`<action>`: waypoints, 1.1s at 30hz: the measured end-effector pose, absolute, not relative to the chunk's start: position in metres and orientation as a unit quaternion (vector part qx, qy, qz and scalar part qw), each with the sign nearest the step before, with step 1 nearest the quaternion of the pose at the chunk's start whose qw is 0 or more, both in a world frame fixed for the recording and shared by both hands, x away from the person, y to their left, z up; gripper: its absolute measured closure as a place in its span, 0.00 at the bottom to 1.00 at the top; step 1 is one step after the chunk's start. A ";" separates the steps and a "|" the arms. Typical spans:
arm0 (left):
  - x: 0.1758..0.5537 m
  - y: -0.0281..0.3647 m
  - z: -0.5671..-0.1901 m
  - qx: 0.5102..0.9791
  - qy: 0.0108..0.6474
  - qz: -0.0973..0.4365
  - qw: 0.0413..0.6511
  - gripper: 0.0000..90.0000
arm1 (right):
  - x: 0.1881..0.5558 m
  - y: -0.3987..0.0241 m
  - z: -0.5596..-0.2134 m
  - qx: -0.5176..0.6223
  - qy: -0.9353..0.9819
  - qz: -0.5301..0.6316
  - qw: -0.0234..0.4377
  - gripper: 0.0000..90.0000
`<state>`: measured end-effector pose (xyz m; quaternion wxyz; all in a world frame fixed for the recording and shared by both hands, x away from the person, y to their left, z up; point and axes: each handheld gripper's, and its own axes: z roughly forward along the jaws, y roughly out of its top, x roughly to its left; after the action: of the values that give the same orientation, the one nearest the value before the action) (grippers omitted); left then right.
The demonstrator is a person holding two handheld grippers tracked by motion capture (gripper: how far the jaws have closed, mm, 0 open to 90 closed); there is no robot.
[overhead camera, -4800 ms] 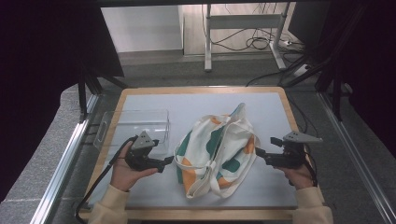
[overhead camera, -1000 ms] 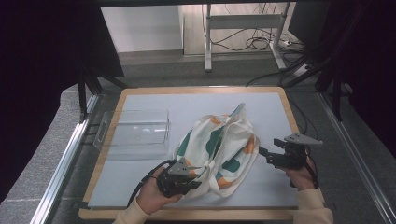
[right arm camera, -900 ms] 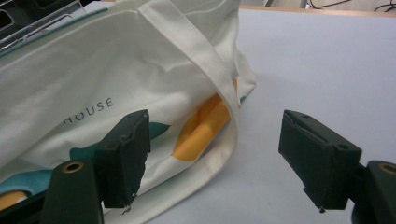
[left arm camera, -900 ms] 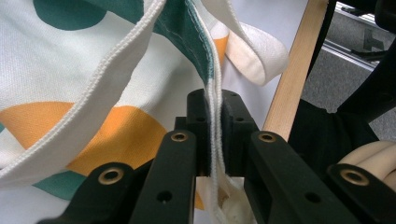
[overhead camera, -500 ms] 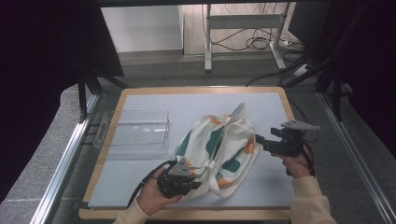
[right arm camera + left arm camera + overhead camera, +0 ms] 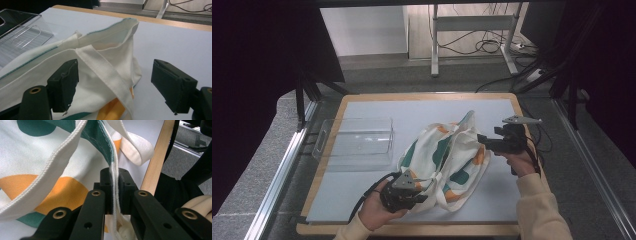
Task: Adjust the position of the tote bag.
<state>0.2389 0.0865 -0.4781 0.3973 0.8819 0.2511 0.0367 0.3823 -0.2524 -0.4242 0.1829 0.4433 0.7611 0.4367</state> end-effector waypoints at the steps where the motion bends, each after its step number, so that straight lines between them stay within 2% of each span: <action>1: 0.239 0.086 -0.478 0.882 0.251 0.037 0.397 0.93 | 0.383 -0.252 -0.424 0.443 0.762 0.436 0.183 0.24; 10: 0.239 0.086 -0.478 0.882 0.250 0.037 0.398 0.93 | 0.398 -0.243 -0.423 0.453 0.760 0.433 0.171 0.23; 33: 0.239 0.088 -0.478 0.889 0.240 0.042 0.387 0.93 | 0.425 -0.221 -0.414 0.464 0.760 0.420 0.173 0.20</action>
<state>0.2389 0.0876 -0.4779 0.3869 0.8894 0.2399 0.0423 0.4250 -0.2211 -0.4137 0.1731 0.4643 0.7600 0.4205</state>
